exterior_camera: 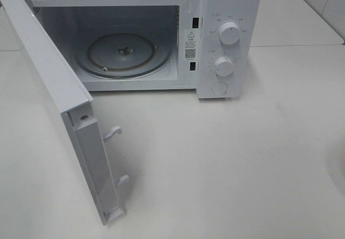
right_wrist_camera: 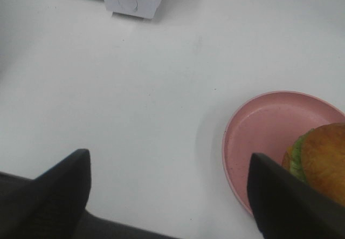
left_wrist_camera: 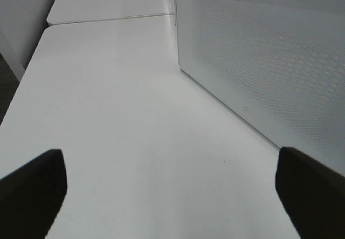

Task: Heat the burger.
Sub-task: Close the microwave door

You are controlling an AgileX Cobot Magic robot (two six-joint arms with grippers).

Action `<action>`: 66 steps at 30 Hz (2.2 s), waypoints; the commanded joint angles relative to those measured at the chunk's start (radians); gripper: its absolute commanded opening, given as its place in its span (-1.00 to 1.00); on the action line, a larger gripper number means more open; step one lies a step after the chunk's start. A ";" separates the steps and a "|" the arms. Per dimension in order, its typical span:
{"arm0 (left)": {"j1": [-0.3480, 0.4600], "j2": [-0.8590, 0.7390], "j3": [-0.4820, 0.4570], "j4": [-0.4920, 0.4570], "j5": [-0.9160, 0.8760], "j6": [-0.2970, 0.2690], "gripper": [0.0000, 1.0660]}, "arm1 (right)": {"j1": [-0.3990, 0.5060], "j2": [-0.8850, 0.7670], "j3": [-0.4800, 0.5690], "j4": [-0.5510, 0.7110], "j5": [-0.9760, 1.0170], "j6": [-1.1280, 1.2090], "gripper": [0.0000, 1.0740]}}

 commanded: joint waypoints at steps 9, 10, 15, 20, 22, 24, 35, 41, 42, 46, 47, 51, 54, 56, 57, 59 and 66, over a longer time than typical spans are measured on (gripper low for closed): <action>0.005 -0.018 0.003 -0.001 0.000 -0.003 0.83 | -0.187 -0.168 0.019 0.030 -0.047 -0.080 0.42; 0.005 -0.018 0.003 -0.001 0.000 -0.003 0.83 | -0.212 -0.193 0.041 0.051 -0.051 -0.089 0.42; 0.005 -0.018 0.003 -0.001 0.000 -0.003 0.83 | -0.244 -0.242 0.100 0.063 -0.053 -0.095 0.42; 0.005 -0.018 0.003 -0.001 0.000 -0.003 0.83 | -0.270 -0.264 0.149 0.058 -0.091 -0.094 0.42; 0.005 -0.017 0.003 -0.001 0.000 -0.003 0.83 | -0.274 -0.264 0.149 0.056 -0.091 -0.091 0.42; 0.005 -0.017 0.003 -0.001 0.000 -0.003 0.83 | -0.279 -0.264 0.149 0.056 -0.091 -0.091 0.42; 0.005 -0.017 0.003 -0.001 0.000 -0.003 0.83 | -0.279 -0.263 0.149 0.056 -0.091 -0.090 0.42; 0.005 -0.017 0.003 -0.001 0.000 -0.003 0.83 | -0.279 -0.263 0.148 0.056 -0.091 -0.090 0.42; 0.005 -0.017 0.003 -0.001 0.000 -0.003 0.83 | -0.279 -0.263 0.148 0.056 -0.091 -0.090 0.42; 0.005 -0.017 0.003 -0.001 0.000 -0.003 0.83 | -0.279 -0.263 0.148 0.056 -0.091 -0.090 0.42; 0.005 -0.017 0.003 -0.001 0.000 -0.003 0.83 | -0.279 -0.263 0.148 0.056 -0.091 -0.090 0.42; 0.005 -0.017 0.003 -0.001 0.000 -0.003 0.83 | -0.279 -0.263 0.148 0.056 -0.091 -0.090 0.42; 0.005 -0.017 0.003 -0.001 0.000 -0.003 0.83 | -0.279 -0.263 0.148 0.056 -0.091 -0.090 0.42; 0.005 -0.017 0.003 -0.001 0.000 -0.003 0.83 | -0.279 -0.263 0.148 0.056 -0.091 -0.090 0.42; 0.005 -0.017 0.003 -0.001 0.000 -0.003 0.83 | -0.279 -0.263 0.148 0.056 -0.091 -0.090 0.42; 0.005 -0.017 0.003 -0.001 0.000 -0.003 0.83 | -0.279 -0.263 0.148 0.056 -0.091 -0.090 0.42; 0.005 -0.017 0.003 -0.001 0.000 -0.003 0.83 | -0.279 -0.263 0.148 0.056 -0.091 -0.090 0.42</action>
